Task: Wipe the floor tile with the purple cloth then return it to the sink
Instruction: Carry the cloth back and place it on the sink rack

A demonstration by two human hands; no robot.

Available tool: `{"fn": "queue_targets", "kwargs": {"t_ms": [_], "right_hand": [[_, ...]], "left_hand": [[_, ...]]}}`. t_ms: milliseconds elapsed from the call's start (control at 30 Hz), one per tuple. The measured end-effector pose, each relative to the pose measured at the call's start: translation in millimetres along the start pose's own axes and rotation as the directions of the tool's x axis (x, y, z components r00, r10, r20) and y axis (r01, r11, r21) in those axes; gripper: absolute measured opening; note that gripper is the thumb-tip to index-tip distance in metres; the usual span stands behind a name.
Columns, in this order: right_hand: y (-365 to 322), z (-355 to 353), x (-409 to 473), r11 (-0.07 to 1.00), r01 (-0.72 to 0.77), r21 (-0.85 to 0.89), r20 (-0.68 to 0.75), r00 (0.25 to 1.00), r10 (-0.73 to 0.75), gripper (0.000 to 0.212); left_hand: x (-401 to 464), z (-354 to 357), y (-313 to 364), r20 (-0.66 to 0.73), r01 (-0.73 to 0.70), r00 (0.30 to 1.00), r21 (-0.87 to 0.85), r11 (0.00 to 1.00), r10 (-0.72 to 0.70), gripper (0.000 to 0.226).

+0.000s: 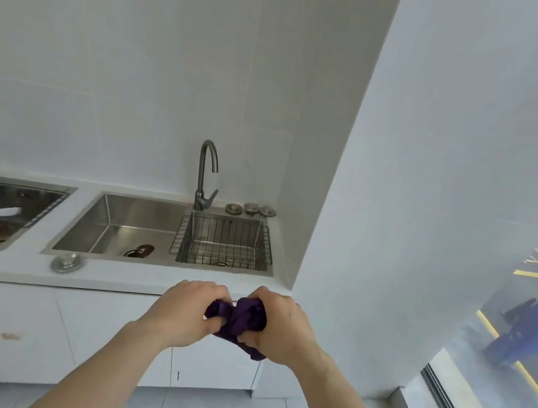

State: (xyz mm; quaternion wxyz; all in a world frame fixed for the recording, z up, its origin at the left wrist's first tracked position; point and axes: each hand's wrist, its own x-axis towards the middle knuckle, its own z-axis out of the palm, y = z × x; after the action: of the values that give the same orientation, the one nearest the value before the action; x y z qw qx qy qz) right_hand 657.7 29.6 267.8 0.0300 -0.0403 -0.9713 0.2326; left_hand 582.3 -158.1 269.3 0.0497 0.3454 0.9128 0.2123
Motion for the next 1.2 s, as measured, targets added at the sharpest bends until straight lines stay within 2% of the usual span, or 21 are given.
{"fn": "queue_targets", "kwargs": {"t_ms": [400,633,767,933,1200], "right_hand": [[-43.4,-16.5,120.3,0.997,0.044,0.066,-0.152,0.988,-0.034,0.060],[-38.8,-1.3,201.7,0.991,0.048,0.124,-0.135,0.990,-0.031,0.058],[-16.8,18.4,260.6,0.989,0.061,0.136,-0.114,0.992,-0.045,0.053],[37.1,48.4,356.1,0.987,0.009,0.163,-0.077,0.997,0.003,0.031],[129.5,83.7,503.7,0.988,-0.154,0.034,0.082,0.985,0.150,0.038]], "left_hand": [[77.1,-58.6,-76.7,-0.222,-0.017,0.975,-0.034,0.999,0.009,0.009],[134.7,-68.9,-127.5,-0.235,0.032,0.971,-0.081,0.996,-0.050,0.013],[182.9,-54.2,-160.8,-0.259,0.072,0.962,-0.066,0.995,-0.086,0.017],[271.2,-23.1,-211.4,-0.237,0.175,0.953,-0.069,0.982,-0.187,0.031],[421.2,23.7,-295.1,-0.094,0.324,0.944,0.062,0.944,-0.318,0.028]]}}
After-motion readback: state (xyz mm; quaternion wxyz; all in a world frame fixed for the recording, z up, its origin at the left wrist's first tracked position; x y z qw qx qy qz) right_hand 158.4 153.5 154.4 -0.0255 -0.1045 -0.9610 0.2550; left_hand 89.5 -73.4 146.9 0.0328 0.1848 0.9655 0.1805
